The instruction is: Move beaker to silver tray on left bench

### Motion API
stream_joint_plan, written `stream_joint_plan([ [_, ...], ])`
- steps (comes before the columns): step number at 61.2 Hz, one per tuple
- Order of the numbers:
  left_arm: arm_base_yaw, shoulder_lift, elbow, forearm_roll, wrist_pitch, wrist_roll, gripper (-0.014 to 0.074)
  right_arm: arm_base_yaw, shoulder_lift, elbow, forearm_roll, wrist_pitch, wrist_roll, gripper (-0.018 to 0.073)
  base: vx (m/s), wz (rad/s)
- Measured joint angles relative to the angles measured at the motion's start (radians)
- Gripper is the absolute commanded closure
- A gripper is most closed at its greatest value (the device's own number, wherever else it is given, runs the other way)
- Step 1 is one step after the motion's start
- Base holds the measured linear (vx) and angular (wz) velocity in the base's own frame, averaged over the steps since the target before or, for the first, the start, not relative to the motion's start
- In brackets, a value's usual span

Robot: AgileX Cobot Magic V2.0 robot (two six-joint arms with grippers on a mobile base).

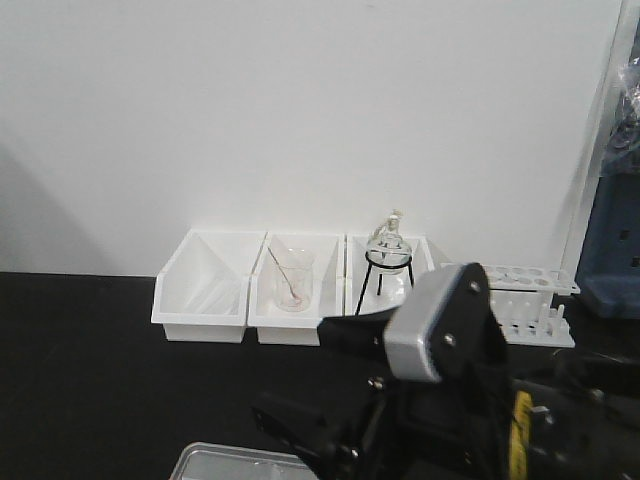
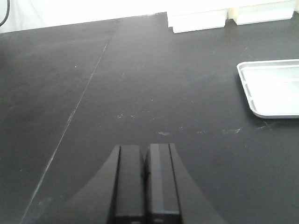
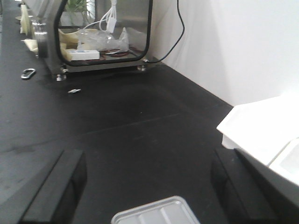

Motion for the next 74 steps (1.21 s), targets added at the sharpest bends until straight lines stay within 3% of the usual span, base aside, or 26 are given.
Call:
stream_joint_plan([
  [16,0.0,0.0,0.0,0.0,0.0,0.0,0.0595,0.0,-0.221,0.162,-0.033,0.0,0.041,-0.0034,0.0,0.0],
  [32,0.0,0.0,0.0,0.0,0.0,0.0,0.0595,0.0,-0.29,0.184,-0.039,0.004,0.04,-0.0018,0.0,0.0],
  [43,0.0,0.0,0.0,0.0,0.0,0.0,0.0595,0.0,-0.367,0.186,-0.017,0.149,0.037,0.0089,0.0,0.0],
  [49,0.0,0.0,0.0,0.0,0.0,0.0,0.0595,0.0,-0.436,0.186,0.101,0.277,0.015,0.0187,0.0,0.0],
  [55,0.0,0.0,0.0,0.0,0.0,0.0,0.0595,-0.001,-0.521,0.193,0.33,0.426,-0.125,0.032,0.0,0.0],
  [65,0.0,0.0,0.0,0.0,0.0,0.0,0.0595,-0.078,-0.703,0.317,0.754,0.57,-0.584,0.0571,0.0,0.0],
  [74,0.0,0.0,0.0,0.0,0.0,0.0,0.0595,-0.233,-0.911,0.505,0.981,0.521,-0.943,0.0576,0.0,0.0],
])
